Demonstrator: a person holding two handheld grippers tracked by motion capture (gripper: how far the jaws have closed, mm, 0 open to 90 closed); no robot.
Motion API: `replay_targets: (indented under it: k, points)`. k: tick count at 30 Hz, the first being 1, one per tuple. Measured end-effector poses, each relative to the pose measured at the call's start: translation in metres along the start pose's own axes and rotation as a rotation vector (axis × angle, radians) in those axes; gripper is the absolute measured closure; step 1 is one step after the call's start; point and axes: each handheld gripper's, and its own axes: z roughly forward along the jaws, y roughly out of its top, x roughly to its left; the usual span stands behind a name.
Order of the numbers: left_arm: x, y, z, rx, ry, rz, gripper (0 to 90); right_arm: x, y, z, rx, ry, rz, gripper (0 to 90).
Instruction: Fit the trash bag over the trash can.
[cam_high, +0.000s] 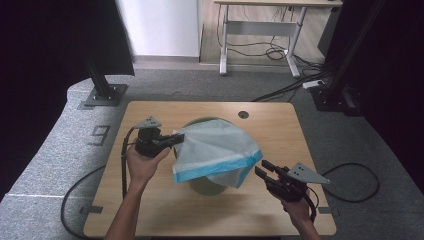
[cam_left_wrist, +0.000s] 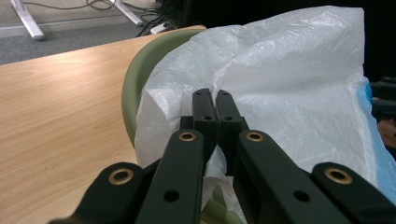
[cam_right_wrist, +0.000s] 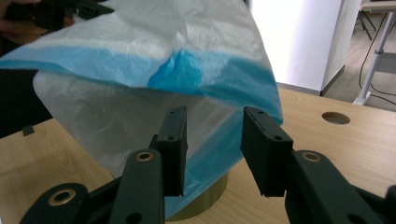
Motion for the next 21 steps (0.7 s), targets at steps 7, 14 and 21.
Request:
replay_targets:
  k: [7,14,21]
  points:
    - [0.002,0.000,0.001,0.004,-0.005,-0.005,89.8,0.000,0.000,0.004,-0.001,-0.037,-0.018,58.0]
    - [0.003,0.000,0.001,0.009,-0.011,-0.009,89.8,0.003,0.003,0.009,0.004,-0.021,-0.026,57.9]
    - [0.003,0.000,0.002,0.007,-0.012,-0.010,89.8,0.008,0.008,0.017,-0.007,-0.003,-0.030,57.4]
